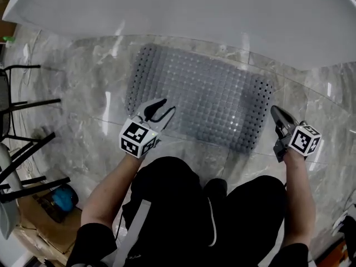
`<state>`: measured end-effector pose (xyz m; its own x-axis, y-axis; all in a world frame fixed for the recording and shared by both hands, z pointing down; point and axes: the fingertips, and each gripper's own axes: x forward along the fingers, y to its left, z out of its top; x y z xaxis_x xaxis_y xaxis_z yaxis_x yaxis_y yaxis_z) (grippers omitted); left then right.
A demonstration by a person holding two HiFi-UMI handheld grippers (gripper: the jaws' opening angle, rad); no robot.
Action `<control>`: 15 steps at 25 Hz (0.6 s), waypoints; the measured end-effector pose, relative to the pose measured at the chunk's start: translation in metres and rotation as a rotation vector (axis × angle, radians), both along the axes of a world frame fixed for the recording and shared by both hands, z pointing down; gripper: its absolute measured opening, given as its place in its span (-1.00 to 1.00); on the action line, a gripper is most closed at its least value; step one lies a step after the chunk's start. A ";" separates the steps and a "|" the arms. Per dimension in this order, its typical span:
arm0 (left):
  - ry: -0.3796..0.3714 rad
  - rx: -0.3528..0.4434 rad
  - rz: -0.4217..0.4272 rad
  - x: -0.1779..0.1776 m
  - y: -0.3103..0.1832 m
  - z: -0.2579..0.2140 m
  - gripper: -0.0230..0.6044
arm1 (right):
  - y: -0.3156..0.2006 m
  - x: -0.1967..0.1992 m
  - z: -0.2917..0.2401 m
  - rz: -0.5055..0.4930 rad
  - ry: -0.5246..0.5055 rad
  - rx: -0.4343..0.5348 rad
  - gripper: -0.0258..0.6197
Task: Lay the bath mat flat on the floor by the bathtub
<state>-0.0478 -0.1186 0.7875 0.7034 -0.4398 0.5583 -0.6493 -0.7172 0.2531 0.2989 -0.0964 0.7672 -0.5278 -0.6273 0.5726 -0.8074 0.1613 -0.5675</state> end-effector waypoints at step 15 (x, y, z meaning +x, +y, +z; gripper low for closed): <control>0.007 0.292 -0.140 -0.043 -0.040 -0.205 -0.91 | -0.022 -0.103 -0.184 -0.333 0.157 0.310 -0.92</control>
